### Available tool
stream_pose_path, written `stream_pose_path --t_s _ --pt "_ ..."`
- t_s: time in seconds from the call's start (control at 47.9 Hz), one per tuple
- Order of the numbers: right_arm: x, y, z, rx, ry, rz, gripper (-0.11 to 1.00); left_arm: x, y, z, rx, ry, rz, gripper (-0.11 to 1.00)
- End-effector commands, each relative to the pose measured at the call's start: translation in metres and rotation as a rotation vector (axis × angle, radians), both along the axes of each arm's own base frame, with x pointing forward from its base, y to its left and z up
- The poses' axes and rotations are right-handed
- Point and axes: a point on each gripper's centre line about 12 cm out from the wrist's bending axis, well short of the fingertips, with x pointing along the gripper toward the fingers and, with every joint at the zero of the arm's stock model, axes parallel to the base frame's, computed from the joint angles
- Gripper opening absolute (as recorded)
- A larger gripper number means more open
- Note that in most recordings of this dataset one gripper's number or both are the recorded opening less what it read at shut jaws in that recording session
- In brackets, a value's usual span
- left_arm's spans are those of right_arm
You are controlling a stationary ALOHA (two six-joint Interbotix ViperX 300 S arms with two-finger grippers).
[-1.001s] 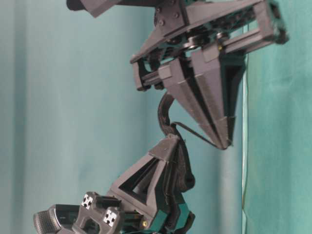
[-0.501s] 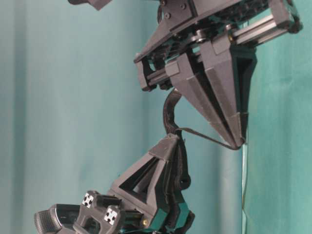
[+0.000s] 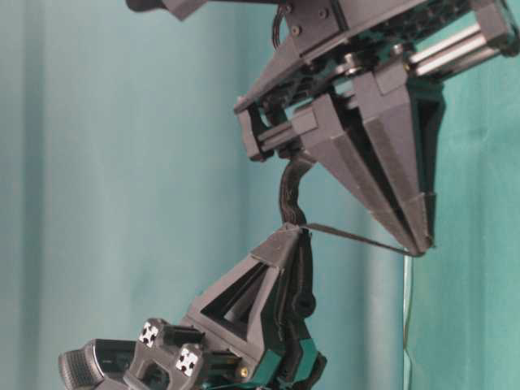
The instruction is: Peel off the Velcro with your right arm.
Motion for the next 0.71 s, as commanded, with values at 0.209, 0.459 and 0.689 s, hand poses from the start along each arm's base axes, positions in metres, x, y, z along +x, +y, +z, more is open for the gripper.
stream_pose_path --t_s 0.209,0.459,0.689 --pt "0.007 0.017 0.005 -0.009 0.005 0.044 -0.09 0.002 0.005 0.015 0.004 -0.050 0.015 0.10" --pt "0.006 0.023 0.005 -0.011 0.006 0.058 -0.09 0.002 0.005 0.015 0.007 -0.052 0.013 0.10" --pt "0.006 0.024 0.005 -0.010 0.007 0.059 -0.09 0.002 0.005 0.015 0.004 -0.050 0.015 0.10"
